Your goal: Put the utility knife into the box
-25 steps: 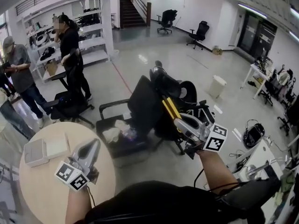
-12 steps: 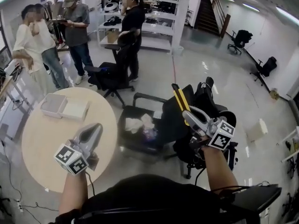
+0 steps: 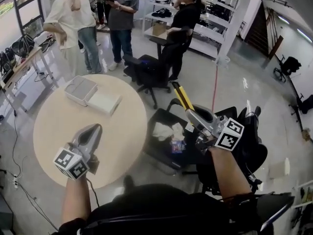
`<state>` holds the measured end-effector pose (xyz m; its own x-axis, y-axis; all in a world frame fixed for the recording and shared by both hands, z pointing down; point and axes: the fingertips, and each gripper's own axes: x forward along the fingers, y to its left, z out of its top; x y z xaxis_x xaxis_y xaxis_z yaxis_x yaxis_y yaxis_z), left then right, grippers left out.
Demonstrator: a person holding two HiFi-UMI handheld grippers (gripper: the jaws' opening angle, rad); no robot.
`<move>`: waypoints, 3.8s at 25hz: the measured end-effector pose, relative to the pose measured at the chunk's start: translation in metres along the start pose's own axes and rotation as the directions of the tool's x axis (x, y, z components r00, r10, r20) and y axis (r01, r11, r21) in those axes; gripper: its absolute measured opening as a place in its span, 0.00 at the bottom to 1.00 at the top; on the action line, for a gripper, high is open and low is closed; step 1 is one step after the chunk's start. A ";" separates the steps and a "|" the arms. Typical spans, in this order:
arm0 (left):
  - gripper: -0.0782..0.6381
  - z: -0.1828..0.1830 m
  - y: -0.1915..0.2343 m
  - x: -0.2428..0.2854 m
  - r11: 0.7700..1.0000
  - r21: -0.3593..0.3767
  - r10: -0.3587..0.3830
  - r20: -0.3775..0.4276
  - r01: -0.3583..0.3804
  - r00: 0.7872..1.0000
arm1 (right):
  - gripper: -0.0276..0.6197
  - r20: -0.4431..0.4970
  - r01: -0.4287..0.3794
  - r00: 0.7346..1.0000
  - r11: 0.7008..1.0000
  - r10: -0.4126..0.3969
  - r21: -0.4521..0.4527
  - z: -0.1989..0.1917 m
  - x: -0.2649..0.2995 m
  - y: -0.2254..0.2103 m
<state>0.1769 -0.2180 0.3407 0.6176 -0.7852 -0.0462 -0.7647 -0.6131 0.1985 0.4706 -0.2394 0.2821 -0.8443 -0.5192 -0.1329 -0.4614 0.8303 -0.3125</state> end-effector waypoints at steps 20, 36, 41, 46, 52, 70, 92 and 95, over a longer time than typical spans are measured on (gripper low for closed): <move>0.10 -0.077 0.353 0.063 0.994 -0.036 0.102 -0.114 -0.106 0.988 | 0.18 -0.283 -0.041 0.956 0.993 0.070 0.107 -0.170 0.397 -0.172; 0.10 -0.163 0.420 0.103 0.994 -0.078 0.060 -0.149 -0.072 0.987 | 0.18 -0.524 0.036 0.851 0.988 0.048 0.149 -0.321 0.479 -0.251; 0.10 -0.178 0.433 0.112 0.992 -0.101 0.057 -0.164 -0.074 0.985 | 0.18 -0.614 0.087 0.789 0.986 0.018 0.140 -0.368 0.491 -0.272; 0.10 -0.187 0.444 0.116 0.991 -0.105 0.059 -0.167 -0.077 0.984 | 0.18 -0.693 0.112 0.721 0.987 0.002 0.119 -0.408 0.503 -0.286; 0.10 -0.197 0.448 0.118 0.992 -0.096 0.063 -0.170 -0.080 0.983 | 0.18 -0.763 0.117 0.646 0.990 -0.021 0.072 -0.439 0.509 -0.295; 0.10 -0.214 0.449 0.126 0.990 -0.114 0.061 -0.176 -0.082 0.983 | 0.31 -0.765 0.068 0.636 0.995 -0.098 -0.072 -0.459 0.539 -0.299; 0.10 -0.168 0.420 0.120 0.994 -0.084 0.064 -0.127 -0.075 0.990 | 0.35 -0.650 0.036 0.754 0.995 -0.091 -0.098 -0.384 0.531 -0.259; 0.10 -0.155 0.408 0.120 0.995 -0.076 0.058 -0.115 -0.067 0.992 | 0.32 -0.631 0.041 0.769 0.994 -0.099 -0.106 -0.366 0.521 -0.252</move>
<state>-0.0329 -0.5490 0.5675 0.5895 -0.8039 0.0786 -0.7879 -0.5509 0.2754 0.0470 -0.6454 0.6358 -0.7759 -0.3541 0.5221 -0.5222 0.8248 -0.2166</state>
